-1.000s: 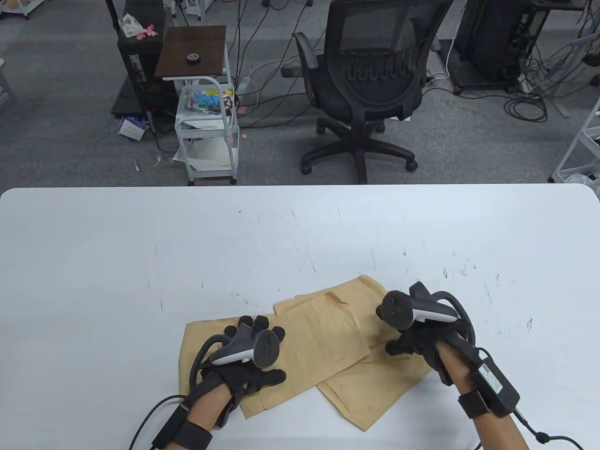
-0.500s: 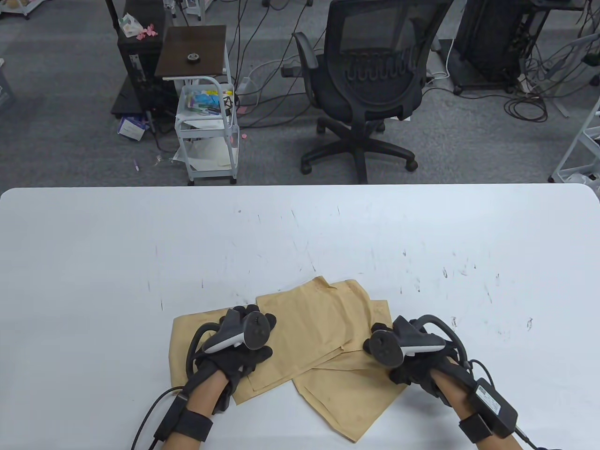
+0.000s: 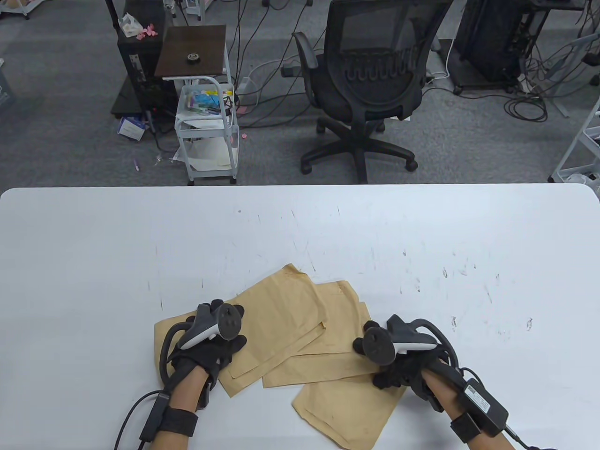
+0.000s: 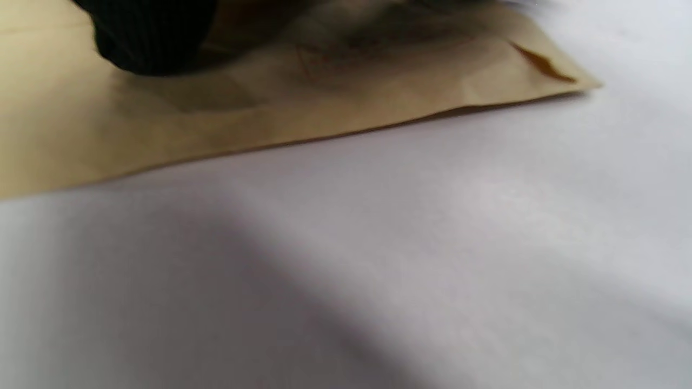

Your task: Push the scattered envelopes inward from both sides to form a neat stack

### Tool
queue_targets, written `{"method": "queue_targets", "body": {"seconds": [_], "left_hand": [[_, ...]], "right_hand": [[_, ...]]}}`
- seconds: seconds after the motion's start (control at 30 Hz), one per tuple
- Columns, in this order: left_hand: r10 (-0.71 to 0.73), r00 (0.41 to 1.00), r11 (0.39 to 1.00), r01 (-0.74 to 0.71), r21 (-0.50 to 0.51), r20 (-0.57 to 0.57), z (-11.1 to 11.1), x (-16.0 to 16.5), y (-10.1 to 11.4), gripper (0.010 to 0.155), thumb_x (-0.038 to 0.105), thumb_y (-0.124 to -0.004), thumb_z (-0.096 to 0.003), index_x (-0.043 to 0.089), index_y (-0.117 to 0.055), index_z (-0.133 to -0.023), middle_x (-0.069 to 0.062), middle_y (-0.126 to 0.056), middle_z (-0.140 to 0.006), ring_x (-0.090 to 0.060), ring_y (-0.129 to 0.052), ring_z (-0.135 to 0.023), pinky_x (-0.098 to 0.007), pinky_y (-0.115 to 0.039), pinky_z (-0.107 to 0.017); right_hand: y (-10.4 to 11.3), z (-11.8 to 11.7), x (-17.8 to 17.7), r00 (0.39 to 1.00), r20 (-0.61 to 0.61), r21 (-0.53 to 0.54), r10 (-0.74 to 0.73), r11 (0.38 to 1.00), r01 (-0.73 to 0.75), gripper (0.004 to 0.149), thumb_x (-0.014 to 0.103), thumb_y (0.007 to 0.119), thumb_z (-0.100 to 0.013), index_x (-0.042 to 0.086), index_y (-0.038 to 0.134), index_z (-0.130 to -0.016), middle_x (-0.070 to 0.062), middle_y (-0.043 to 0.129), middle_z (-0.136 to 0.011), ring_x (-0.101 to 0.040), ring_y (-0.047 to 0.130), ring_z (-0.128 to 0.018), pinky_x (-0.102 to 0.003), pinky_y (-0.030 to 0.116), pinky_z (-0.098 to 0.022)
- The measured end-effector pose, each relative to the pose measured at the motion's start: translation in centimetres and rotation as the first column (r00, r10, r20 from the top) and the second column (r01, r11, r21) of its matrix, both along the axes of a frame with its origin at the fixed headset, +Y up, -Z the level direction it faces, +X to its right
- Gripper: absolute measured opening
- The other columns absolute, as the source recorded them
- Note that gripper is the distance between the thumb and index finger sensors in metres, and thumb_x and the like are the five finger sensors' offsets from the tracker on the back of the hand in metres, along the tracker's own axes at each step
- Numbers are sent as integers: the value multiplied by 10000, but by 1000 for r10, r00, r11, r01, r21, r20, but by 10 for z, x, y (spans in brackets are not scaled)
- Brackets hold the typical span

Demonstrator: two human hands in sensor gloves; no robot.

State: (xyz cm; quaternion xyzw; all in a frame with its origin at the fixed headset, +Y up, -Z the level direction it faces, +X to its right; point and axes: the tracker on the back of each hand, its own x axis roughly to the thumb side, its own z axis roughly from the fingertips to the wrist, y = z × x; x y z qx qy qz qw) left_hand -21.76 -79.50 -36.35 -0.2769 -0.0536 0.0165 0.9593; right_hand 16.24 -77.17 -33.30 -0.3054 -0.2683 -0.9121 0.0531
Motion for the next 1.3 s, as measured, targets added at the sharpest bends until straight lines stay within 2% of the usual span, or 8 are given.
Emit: {"method": "queue_targets", "body": {"seconds": [0.33, 0.7, 0.9, 0.97, 1.03, 1.13, 1.23, 1.3], "left_hand": [[13, 995, 1000, -15, -11, -98, -6, -28, -3, 716, 560, -433, -502, 389, -49, -1081, -113, 49, -1154, -437, -23, -1070, -616, -209, -794], [32, 976, 999, -37, 20, 216, 9, 48, 2, 714, 572, -465, -487, 407, -108, -1083, -84, -23, -1166, -416, -89, -1079, -584, -249, -803], [12, 994, 993, -24, 115, 109, 11, 22, 34, 788, 582, -519, -473, 337, -102, -1095, -136, -16, -1157, -456, -135, -1087, -635, -304, -791], [-46, 999, 998, 46, 38, -13, 12, -1, 35, 837, 586, -546, -475, 286, -67, -1092, -185, -7, -1146, -504, -147, -1076, -668, -312, -780], [-63, 995, 989, 52, -140, -74, 13, -15, 19, 886, 585, -551, -485, 251, 33, -1062, -200, 128, -1097, -510, 7, -1041, -689, -184, -764], [17, 1000, 979, -19, -205, -14, 11, -14, -7, 859, 608, -430, -455, 267, 144, -995, -165, 241, -1020, -470, 160, -954, -683, -50, -700], [57, 998, 991, -52, -120, 32, 12, 4, -6, 832, 601, -470, -454, 305, 53, -1029, -118, 189, -1051, -427, 144, -969, -667, -45, -700], [-10, 997, 986, 22, -163, 70, 14, 16, -5, 830, 608, -427, -461, 292, 96, -1022, -136, 208, -1049, -443, 153, -969, -668, -52, -711]], "right_hand": [[6, -13, 38, 993, 107, 4, -51, 999, 51, 540, 293, 798, -438, 396, 547, -905, -31, 245, -1161, -564, 285, -998, -739, 380, -669], [-4, -6, 3, 995, 88, 114, -43, 993, 33, 524, 330, 687, -468, 375, 423, -919, -202, 170, -1146, -675, 327, -930, -740, 403, -663], [24, -11, 33, 984, 147, 37, -103, 994, 99, 894, 450, 766, -432, 184, 201, -1072, -268, 134, -1143, -650, 310, -968, -746, 380, -671], [25, -9, 46, 980, 169, 57, -105, 994, 97, 937, 443, 797, -422, 161, 192, -1079, -278, 123, -1145, -667, 292, -966, -761, 361, -667], [14, -7, 48, 989, 145, 51, -9, 999, 2, 1010, 460, 810, -408, 149, 113, -1069, -292, 67, -1132, -678, 263, -964, -766, 349, -665], [-4, -7, 37, 990, 79, 25, 118, 992, -120, 1067, 517, 739, -358, 114, 27, -1044, -322, -5, -1090, -682, 240, -948, -764, 343, -659], [-6, -6, 24, 992, 121, -1, 20, 1000, -20, 1014, 485, 735, -396, 92, 83, -1064, -354, 22, -1097, -746, 192, -896, -804, 284, -623], [-7, -6, 16, 991, 135, 2, 14, 1000, -15, 1017, 492, 708, -423, 2, 86, -1062, -430, 49, -1077, -758, 183, -888, -809, 273, -621]]}}
